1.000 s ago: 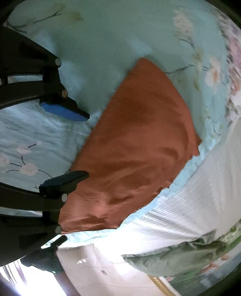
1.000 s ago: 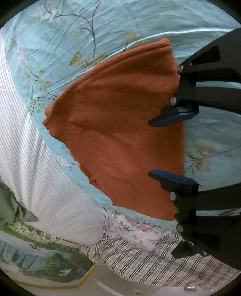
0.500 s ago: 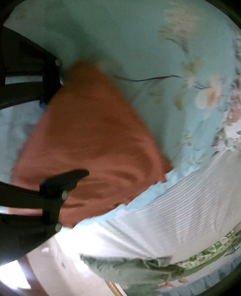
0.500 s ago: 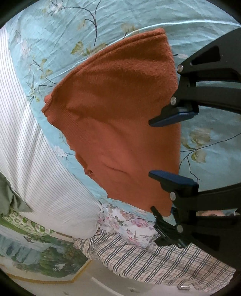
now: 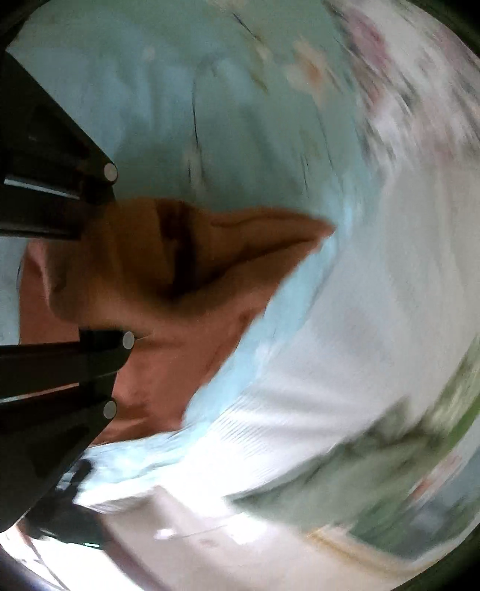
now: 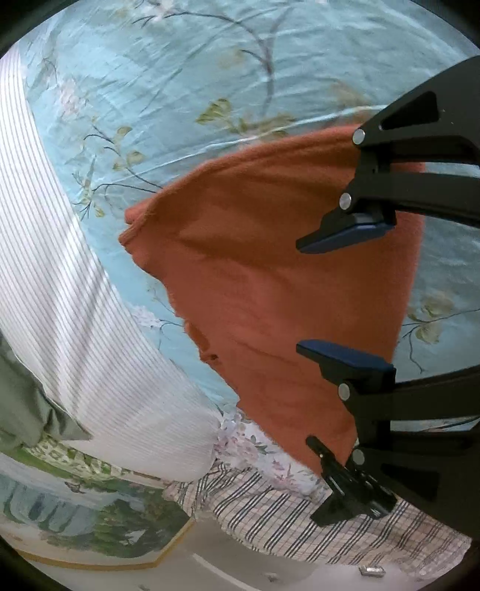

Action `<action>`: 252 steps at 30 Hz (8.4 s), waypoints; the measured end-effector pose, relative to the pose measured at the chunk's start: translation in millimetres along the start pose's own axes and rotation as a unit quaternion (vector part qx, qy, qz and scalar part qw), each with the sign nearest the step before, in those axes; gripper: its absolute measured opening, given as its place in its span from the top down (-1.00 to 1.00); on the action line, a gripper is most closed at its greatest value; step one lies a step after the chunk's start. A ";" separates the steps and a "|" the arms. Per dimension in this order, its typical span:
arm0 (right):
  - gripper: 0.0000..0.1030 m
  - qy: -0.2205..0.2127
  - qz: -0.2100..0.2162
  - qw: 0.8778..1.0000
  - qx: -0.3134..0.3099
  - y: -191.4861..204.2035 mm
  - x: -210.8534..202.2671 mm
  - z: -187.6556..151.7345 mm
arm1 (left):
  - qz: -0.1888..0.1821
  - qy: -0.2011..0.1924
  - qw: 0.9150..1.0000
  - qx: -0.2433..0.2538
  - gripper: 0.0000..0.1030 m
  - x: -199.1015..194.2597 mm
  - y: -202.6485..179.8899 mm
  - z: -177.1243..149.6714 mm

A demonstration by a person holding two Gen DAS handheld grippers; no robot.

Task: Fold small clothes

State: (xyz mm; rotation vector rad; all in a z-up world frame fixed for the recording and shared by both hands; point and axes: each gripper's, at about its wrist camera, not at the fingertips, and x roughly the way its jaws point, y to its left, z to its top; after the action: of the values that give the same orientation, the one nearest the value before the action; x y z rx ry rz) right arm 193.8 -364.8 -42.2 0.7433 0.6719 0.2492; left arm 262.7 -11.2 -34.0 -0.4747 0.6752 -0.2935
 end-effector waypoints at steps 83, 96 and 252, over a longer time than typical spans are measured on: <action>-0.31 0.100 -0.021 0.995 -0.020 -65.2 64.2 62.2 | -0.079 0.223 0.970 0.047 -0.68 145.4 -29.1 -19.7; 0.51 0.106 0.018 0.992 -0.058 -1.4 63.1 28.3 | -0.074 0.182 0.978 0.064 0.60 86.7 -26.5 -4.1; -0.76 0.051 -0.046 0.971 -0.228 133.8 -9.8 -178.0 | 0.190 0.077 0.969 0.139 -0.66 -182.3 57.2 -123.0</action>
State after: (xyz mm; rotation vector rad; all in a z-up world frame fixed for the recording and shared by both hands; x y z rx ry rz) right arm 74.6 -176.5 -41.0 0.2598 0.7115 0.3430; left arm 52.0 72.2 -50.8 -0.0500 0.8458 -0.0599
